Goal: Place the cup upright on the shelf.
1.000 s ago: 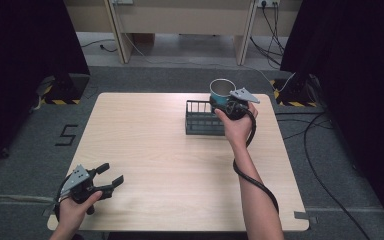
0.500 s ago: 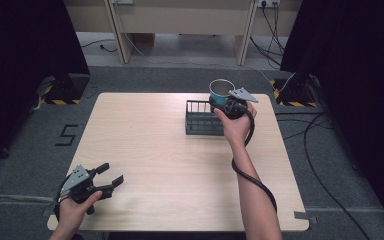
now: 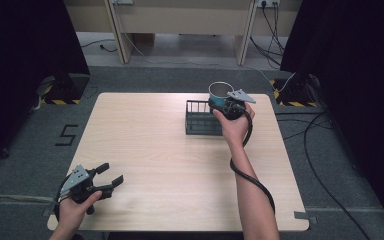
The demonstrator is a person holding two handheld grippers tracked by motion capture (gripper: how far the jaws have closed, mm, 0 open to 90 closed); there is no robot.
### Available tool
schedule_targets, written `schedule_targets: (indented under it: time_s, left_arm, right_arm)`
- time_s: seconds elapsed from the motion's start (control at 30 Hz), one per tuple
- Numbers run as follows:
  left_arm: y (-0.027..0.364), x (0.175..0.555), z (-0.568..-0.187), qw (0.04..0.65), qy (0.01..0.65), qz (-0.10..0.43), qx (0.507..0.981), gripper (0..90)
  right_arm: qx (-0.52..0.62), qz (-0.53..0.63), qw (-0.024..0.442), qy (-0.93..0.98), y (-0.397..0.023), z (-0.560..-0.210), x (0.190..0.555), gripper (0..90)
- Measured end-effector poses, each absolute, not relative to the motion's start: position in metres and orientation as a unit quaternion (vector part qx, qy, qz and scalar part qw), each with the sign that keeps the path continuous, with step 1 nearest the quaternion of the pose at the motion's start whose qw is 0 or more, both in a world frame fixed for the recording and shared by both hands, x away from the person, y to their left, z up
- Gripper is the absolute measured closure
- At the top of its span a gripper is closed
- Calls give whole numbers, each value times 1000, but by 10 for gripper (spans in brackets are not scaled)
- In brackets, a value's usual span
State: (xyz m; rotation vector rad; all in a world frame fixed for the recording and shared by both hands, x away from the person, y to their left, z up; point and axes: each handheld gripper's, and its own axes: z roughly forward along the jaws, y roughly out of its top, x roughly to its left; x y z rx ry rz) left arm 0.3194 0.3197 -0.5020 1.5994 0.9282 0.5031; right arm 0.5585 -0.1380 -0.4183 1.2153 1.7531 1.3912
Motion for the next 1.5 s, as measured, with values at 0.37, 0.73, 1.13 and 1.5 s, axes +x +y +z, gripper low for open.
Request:
schedule_targets:
  time_s: [0.37,0.73,1.13,1.5]
  left_arm:
    - [320,319,-502,576,396,214,683,182]
    - [320,319,-502,576,396,214,683,183]
    - [320,319,-502,576,396,214,683,183]
    - [320,319,-502,576,395,214,683,183]
  right_arm:
    - [461,512,291,664,-135,-426,563,181]
    - [468,501,287,669,-134,-435,565,180]
    - [471,492,285,674,-132,-439,567,179]
    - [471,482,285,682,-130,-442,568,178]
